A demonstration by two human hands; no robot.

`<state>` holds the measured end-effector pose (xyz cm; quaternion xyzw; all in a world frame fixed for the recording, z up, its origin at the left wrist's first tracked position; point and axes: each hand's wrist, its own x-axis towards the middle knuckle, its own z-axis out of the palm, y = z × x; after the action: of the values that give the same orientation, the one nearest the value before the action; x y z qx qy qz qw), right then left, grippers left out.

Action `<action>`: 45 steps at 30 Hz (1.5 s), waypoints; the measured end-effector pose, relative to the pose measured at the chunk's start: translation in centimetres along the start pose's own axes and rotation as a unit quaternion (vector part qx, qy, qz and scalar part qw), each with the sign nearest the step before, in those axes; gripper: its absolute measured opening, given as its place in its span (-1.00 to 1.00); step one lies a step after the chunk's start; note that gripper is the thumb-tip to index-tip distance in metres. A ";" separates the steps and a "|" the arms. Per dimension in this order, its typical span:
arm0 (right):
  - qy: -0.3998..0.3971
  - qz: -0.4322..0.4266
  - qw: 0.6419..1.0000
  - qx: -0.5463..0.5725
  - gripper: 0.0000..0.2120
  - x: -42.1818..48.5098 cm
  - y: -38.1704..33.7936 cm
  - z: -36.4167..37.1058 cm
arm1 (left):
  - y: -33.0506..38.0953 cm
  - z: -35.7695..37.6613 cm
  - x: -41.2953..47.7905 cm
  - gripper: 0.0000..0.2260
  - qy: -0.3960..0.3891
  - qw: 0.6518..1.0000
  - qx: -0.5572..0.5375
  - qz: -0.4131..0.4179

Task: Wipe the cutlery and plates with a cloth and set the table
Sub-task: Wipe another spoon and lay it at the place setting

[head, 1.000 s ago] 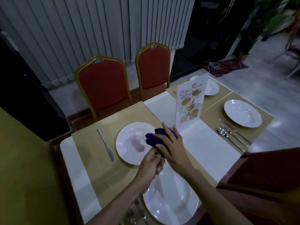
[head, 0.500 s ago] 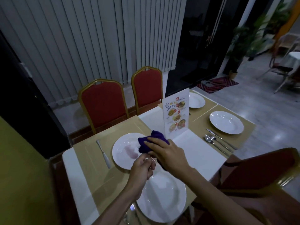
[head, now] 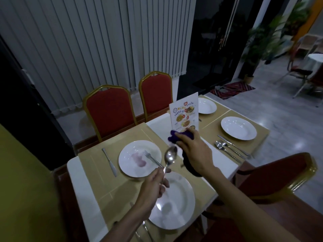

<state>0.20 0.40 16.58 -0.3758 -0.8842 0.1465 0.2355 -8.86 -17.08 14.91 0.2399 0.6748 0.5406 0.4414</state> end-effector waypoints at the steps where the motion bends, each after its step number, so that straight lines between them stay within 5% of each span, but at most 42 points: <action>1: 0.029 0.018 0.999 0.024 -0.66 0.0 0.1 -0.5 | 0.0 -0.4 0.2 -0.76 0.020 1.000 0.012 0.007; 4: 0.080 -0.089 0.992 0.024 -0.63 -1.5 -0.9 -1.6 | 0.4 -1.1 0.7 -0.82 0.094 0.989 0.093 0.060; 7: -0.012 -0.256 0.958 -0.128 -0.57 -2.9 -1.1 -0.3 | 0.8 -0.5 0.5 -0.84 0.152 0.959 0.204 0.125; 10: -0.030 -0.177 0.977 -0.111 -0.58 -2.9 -1.1 0.3 | 0.6 0.1 0.3 -0.83 0.185 0.933 0.262 0.162; 13: -0.059 -0.255 0.954 -0.146 -0.45 -3.5 -1.4 0.6 | 0.4 0.3 -0.1 -0.85 0.191 0.924 0.273 0.189; 17: -0.040 -0.155 0.982 -0.102 -0.64 -2.9 -1.2 0.3 | 0.1 0.6 -0.2 -0.83 0.189 0.922 0.277 0.193; 20: -0.067 -0.256 0.954 -0.141 -0.42 -3.5 -1.1 0.6 | 0.7 0.4 -0.2 -0.83 0.183 0.939 0.238 0.170; 25: -0.077 -0.001 0.993 0.091 -0.72 -0.6 -0.7 -1.5 | 0.8 0.2 -1.0 -0.72 0.154 0.967 0.148 0.142; 28: -0.116 0.113 0.907 0.388 -0.78 -0.1 -1.7 -2.4 | 1.4 0.4 -0.7 -0.72 0.102 0.990 0.004 0.094; 30: -0.158 0.146 0.850 0.480 -0.78 -0.5 -2.5 -2.6 | 1.6 0.5 -0.3 -0.71 0.065 0.992 -0.076 0.072; 35: -0.246 0.177 0.808 0.505 -0.70 -0.7 -3.3 -1.6 | 1.4 0.2 0.3 -0.69 0.015 0.995 -0.094 0.024; 41: -0.279 0.171 0.837 0.439 -0.63 -0.4 -4.8 -0.1 | 0.9 -1.6 1.8 -0.67 -0.013 0.995 -0.091 -0.047; 45: -0.238 0.179 0.858 0.418 -0.77 -0.7 -5.3 1.2 | 0.9 -2.7 2.0 -0.75 0.032 0.995 -0.096 -0.023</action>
<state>-3.16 -3.73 17.67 -0.3479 -0.6865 0.6266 0.1228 -12.26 -16.64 15.14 0.1638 0.6388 0.5999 0.4530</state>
